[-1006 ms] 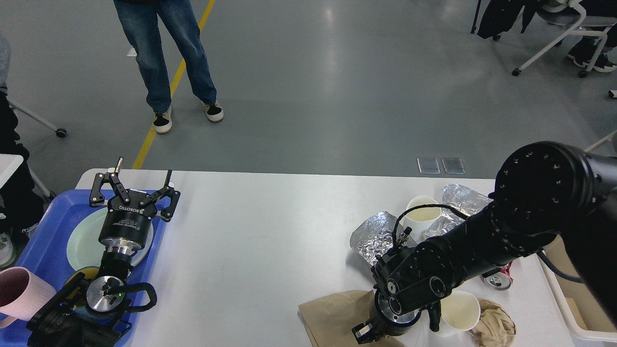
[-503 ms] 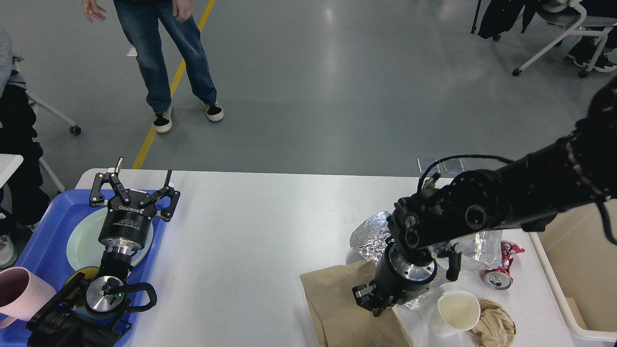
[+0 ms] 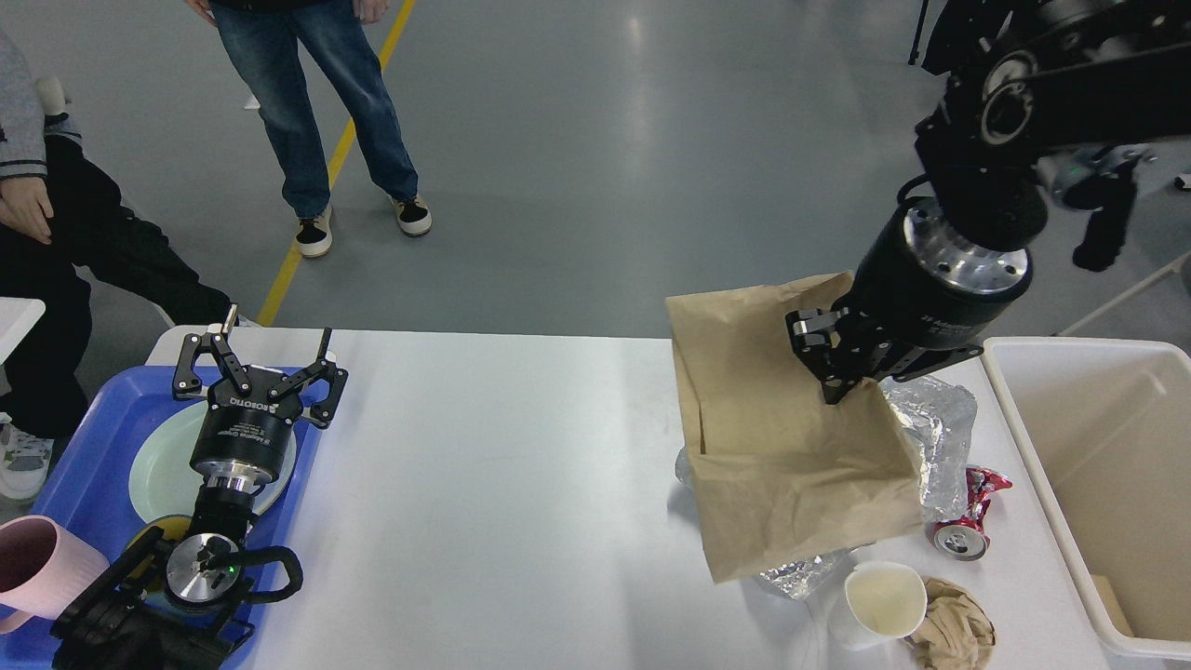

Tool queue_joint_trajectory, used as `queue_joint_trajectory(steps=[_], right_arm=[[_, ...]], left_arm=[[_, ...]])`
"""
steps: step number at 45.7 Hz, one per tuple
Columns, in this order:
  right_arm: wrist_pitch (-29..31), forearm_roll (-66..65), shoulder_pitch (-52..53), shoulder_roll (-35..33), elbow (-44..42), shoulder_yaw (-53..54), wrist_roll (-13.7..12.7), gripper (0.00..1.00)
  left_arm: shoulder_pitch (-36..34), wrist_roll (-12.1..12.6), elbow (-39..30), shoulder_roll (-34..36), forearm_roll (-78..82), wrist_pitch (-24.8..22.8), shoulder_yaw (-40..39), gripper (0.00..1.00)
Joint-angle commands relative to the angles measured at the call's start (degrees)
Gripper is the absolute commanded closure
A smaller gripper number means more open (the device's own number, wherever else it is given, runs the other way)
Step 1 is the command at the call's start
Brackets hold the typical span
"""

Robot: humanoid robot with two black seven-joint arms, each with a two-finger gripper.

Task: Tidy desktop
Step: 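Lift the paper bag and carry it to the white bin, then release the paper bag into the bin and withdraw the right gripper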

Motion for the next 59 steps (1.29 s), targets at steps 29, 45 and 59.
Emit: queue_joint_trajectory(steps=[29,45,59], right_arm=[[-15.05,3.19,-18.49,-21.91,-24.33,-30.38,6.42,1.00],[-24.18,2.84,-69.37,-31.50,-62.22,-0.34,6.59,1.00],[-45.98,3.45,-100.77,-16.13,-82.00,12.43,6.15,1.00]], left_arm=[[-0.01,0.00,0.00,0.00,0.00,0.00,0.09,0.04],[-0.01,0.00,0.00,0.00,0.00,0.00,0.09,0.04],[-0.01,0.00,0.00,0.00,0.00,0.00,0.09,0.04]])
